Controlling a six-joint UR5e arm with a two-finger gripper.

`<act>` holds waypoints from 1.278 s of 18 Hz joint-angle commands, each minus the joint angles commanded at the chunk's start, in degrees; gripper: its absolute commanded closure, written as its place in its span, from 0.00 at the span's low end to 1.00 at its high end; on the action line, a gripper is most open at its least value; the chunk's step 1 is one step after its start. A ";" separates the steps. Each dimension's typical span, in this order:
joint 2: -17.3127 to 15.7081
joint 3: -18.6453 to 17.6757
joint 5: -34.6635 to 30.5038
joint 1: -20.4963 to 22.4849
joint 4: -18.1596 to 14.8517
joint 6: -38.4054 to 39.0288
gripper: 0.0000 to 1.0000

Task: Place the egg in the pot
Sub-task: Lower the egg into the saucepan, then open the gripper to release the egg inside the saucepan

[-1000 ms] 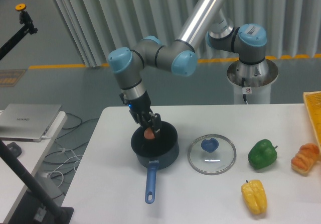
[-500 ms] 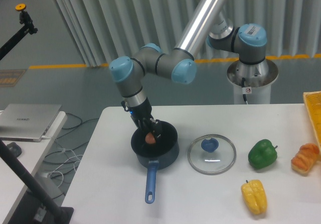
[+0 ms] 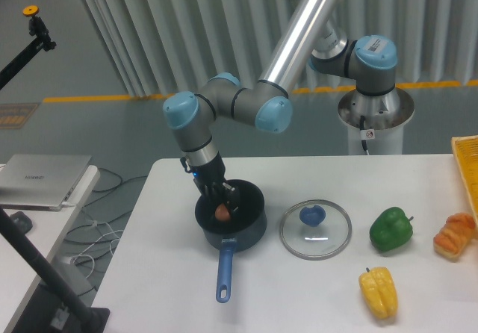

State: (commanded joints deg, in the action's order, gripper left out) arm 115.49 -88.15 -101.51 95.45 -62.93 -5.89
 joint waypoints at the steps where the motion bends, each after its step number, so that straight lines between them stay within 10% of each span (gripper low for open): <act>1: 0.00 -0.17 -0.09 0.00 0.09 0.00 0.58; 23: 0.53 -1.49 -0.17 0.26 0.09 -0.26 0.58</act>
State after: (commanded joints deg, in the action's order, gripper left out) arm 116.01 -89.65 -101.69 95.71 -62.84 -6.15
